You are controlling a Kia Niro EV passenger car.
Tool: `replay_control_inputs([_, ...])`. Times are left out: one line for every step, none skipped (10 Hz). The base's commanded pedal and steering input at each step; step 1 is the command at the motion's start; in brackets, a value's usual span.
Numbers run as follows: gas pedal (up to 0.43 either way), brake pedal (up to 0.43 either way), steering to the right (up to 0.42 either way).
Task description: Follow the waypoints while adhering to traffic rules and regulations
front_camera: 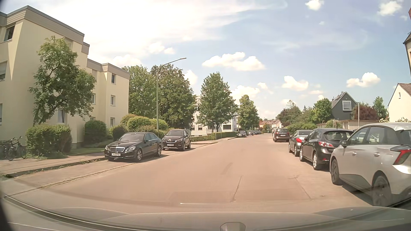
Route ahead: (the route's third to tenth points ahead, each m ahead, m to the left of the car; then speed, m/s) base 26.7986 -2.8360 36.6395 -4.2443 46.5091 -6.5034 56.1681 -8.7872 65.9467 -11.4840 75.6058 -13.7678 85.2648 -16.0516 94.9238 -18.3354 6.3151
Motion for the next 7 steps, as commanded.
replay_control_inputs([0.189, 0.000, 0.085])
replay_control_inputs([0.197, 0.000, 0.079])
replay_control_inputs([0.197, 0.000, 0.073])
replay_control_inputs([0.197, 0.000, 0.065])
replay_control_inputs([0.197, 0.000, 0.058])
replay_control_inputs([0.197, 0.000, 0.055])
replay_control_inputs([0.197, 0.000, 0.053])
